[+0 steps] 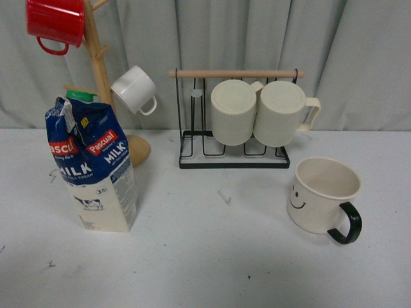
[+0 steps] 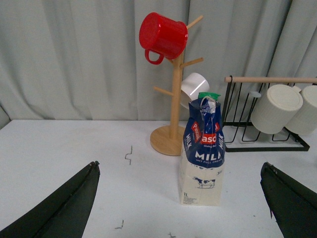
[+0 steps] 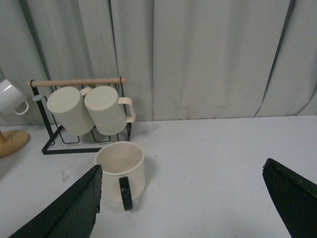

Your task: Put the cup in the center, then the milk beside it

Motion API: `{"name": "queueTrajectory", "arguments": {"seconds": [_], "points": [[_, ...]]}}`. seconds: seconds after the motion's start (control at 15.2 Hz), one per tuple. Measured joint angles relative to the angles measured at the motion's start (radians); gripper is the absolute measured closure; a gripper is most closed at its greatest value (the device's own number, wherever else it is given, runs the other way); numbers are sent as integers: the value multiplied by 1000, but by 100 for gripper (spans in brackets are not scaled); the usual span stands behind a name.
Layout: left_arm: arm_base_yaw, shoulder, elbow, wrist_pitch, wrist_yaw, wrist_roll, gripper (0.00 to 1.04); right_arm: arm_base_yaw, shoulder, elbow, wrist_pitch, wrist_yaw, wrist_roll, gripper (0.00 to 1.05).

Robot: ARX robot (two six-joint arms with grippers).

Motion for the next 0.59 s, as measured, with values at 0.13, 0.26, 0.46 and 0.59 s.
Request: {"name": "queueTrajectory", "arguments": {"seconds": [0.13, 0.26, 0.46, 0.59], "points": [[0, 0, 0, 0, 0, 0, 7, 0, 0, 0, 0, 0, 0, 6], [0, 0, 0, 0, 0, 0, 7, 0, 0, 0, 0, 0, 0, 6], [0, 0, 0, 0, 0, 0, 7, 0, 0, 0, 0, 0, 0, 6], [0, 0, 0, 0, 0, 0, 7, 0, 0, 0, 0, 0, 0, 6]]}}
